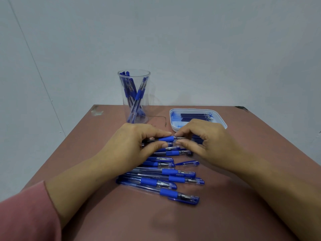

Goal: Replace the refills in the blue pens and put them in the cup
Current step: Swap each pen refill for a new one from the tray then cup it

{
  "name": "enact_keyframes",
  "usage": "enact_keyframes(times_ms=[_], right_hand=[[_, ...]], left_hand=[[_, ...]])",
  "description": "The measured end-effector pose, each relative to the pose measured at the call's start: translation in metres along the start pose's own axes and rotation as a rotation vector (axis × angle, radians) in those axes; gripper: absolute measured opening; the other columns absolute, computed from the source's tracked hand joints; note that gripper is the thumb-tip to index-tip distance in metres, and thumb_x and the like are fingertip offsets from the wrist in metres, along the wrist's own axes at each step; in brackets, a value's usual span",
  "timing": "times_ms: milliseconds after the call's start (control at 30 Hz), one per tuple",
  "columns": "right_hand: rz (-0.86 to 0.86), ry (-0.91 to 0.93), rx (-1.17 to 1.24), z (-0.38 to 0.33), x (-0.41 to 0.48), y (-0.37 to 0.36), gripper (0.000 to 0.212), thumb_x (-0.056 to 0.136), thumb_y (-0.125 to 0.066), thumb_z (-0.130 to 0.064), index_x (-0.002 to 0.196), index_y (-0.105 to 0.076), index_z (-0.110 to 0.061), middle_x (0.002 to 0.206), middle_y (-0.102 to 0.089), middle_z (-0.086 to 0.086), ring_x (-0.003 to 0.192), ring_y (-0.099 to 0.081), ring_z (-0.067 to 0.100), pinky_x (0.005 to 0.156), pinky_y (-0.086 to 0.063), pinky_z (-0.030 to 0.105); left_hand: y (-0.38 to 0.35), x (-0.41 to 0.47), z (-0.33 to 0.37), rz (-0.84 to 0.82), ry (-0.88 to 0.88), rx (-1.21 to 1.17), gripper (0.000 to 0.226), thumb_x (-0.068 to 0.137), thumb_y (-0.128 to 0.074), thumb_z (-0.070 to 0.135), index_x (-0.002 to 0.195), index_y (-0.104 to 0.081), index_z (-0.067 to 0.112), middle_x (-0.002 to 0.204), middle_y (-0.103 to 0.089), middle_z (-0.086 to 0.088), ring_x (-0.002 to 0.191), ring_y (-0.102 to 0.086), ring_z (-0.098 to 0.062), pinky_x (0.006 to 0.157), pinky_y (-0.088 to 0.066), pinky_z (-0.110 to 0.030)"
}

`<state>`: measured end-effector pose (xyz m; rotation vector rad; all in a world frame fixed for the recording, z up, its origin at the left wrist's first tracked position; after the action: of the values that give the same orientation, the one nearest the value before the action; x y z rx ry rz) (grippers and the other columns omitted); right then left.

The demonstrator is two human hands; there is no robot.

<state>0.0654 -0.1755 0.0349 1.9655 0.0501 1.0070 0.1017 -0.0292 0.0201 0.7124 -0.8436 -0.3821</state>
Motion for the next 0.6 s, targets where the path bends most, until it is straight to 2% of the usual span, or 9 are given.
enact_keyframes(times_ms=[167,267,367,467,600], right_hand=[[-0.024,-0.013,0.002,0.001,0.001,-0.003,0.011,0.086,-0.07,-0.022,0.097,-0.067,-0.022,0.083,-0.054,-0.027,0.08,-0.057,-0.003,0.073,-0.044,0.011],[-0.084,-0.084,0.037,0.01,0.001,-0.001,0.022,0.081,-0.075,-0.022,0.101,-0.066,-0.028,0.084,-0.058,-0.026,0.08,-0.06,-0.002,0.074,-0.048,0.013],[-0.203,-0.239,0.074,0.029,-0.007,0.005,0.033,0.074,-0.082,-0.028,0.093,-0.061,-0.045,0.081,-0.065,-0.018,0.08,-0.063,0.006,0.074,-0.052,0.023],[-0.391,-0.304,0.068,0.035,-0.019,-0.001,0.026,0.07,-0.081,-0.043,0.092,-0.068,-0.043,0.087,-0.066,-0.02,0.084,-0.063,0.004,0.075,-0.053,0.027],[-0.511,-0.305,0.018,0.031,-0.022,-0.012,0.031,0.071,-0.076,-0.051,0.099,-0.071,-0.039,0.089,-0.063,-0.022,0.086,-0.059,0.0,0.075,-0.051,0.025]], left_hand=[[0.001,0.0,0.001,-0.001,-0.005,0.016,0.03,0.084,-0.063,0.044,0.113,-0.068,0.041,0.092,-0.07,0.024,0.083,-0.066,0.004,0.072,-0.055,-0.021],[0.003,0.0,-0.004,-0.001,0.007,0.057,0.031,0.083,-0.065,0.044,0.114,-0.069,0.04,0.091,-0.066,0.03,0.086,-0.064,0.006,0.075,-0.056,-0.023],[0.007,0.001,-0.01,0.026,0.023,0.104,0.031,0.084,-0.066,0.043,0.114,-0.069,0.039,0.094,-0.067,0.028,0.088,-0.064,0.006,0.076,-0.056,-0.024],[0.007,0.001,-0.011,0.024,0.026,0.112,0.032,0.084,-0.064,0.046,0.115,-0.069,0.04,0.094,-0.067,0.028,0.087,-0.064,0.006,0.076,-0.055,-0.022],[0.005,0.001,-0.01,0.011,0.031,0.101,0.034,0.082,-0.062,0.049,0.114,-0.069,0.04,0.094,-0.066,0.03,0.088,-0.063,0.007,0.076,-0.055,-0.02]])
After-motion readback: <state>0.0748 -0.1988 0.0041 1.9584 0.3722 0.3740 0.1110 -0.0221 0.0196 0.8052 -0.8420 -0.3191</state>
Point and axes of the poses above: each hand's wrist, its own x-axis towards the middle knuckle, its own y-axis out of the back of the hand, z = x × y, the point moved 8 cm from there along x, towards the middle knuckle
